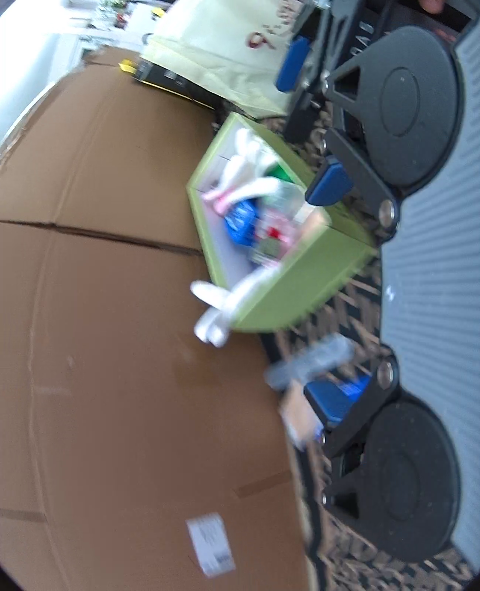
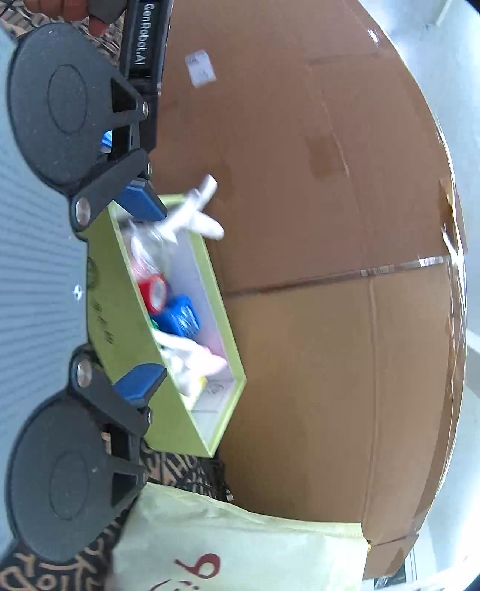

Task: Organize objects
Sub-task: 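Carry red tape roll and soap bar into the lime-green box and release, then move both grippers back to the steel wool and blue medicine box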

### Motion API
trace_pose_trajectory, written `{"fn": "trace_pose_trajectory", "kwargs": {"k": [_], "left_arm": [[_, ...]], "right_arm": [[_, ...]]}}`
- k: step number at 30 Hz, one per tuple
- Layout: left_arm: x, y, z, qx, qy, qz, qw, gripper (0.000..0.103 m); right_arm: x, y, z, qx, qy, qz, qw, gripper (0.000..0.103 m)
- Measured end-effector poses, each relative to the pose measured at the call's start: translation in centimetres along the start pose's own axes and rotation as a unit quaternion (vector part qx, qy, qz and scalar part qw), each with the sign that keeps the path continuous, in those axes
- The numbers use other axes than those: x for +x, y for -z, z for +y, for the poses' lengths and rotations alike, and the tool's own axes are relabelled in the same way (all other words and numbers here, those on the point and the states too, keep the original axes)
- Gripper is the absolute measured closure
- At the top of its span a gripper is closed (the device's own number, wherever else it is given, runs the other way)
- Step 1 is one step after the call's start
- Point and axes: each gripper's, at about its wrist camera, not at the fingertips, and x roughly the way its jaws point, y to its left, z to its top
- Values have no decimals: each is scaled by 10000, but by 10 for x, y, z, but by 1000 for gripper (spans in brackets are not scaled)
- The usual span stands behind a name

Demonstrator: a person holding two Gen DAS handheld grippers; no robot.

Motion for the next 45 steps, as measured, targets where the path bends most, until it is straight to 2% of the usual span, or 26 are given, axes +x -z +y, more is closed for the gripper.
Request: {"fn": "trace_pose_trajectory", "kwargs": {"k": [6,11,16,20,24,29,36,38,40,42,43,45], "left_arm": [[-43,45,28,-300,-505,66,9983,0],[-65,69,48,-532,-617,147,9966,0],[-70,88,64,-722,-816,231,9938,0],[-66,99,75,-862,-903,305,9917,0],[-61,108,86,-981,-964,402,9897,0],[-62,116,104,-1092,-1076,351,9876,0],[-61,111,125,-1267,-892,317,9874,0],[-54,103,124,-1243,-809,333,9884,0],[-44,94,120,-1170,-699,333,9901,0],[-28,85,114,-1064,-568,381,9920,0],[-18,80,111,-1044,-528,434,9922,0],[5,72,107,-1037,-596,549,9913,0]], "right_arm": [[-35,25,30,-14,-321,160,9994,16],[-52,44,55,-157,-478,352,9981,16],[-54,65,71,-170,-545,601,9966,16],[-49,80,85,-399,-451,740,9954,16],[-43,90,99,-638,-584,954,9917,16],[-29,93,113,-946,-543,1002,9890,16],[8,91,123,-864,-367,1142,9890,16],[15,93,126,-1002,-287,1192,9874,22],[17,95,126,-1084,-274,1276,9855,60],[13,95,123,-919,-333,1304,9866,62],[10,95,122,-918,-309,1283,9870,72],[1,96,123,-969,-233,1224,9875,73]]}}
